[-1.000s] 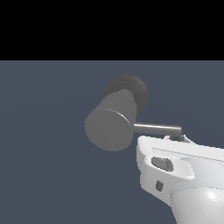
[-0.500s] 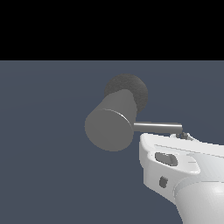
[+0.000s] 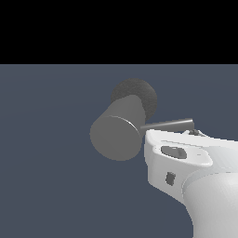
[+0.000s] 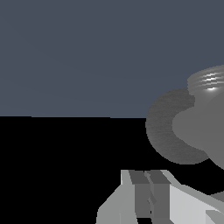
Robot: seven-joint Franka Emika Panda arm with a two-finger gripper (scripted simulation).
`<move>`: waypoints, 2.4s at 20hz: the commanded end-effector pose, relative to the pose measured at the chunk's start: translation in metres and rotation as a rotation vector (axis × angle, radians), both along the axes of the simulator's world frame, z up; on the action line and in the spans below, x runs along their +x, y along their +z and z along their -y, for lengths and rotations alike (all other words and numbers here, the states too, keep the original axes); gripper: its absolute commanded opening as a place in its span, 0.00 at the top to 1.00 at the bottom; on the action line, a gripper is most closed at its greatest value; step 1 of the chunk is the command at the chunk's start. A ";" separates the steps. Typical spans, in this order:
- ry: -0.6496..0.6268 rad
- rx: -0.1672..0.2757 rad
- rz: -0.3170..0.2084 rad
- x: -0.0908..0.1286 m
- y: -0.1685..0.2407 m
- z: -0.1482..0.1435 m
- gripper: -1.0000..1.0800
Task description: Turn on the faucet by rotating a designated handle.
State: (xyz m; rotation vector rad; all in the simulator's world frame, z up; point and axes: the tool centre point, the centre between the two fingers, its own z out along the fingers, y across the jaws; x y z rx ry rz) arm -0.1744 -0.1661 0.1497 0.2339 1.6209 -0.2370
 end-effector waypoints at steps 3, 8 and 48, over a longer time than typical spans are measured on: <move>0.032 -0.006 0.052 0.008 0.034 -0.021 1.00; 0.036 -0.006 0.061 0.010 0.050 -0.026 1.00; 0.010 0.004 0.021 0.023 0.097 -0.078 1.00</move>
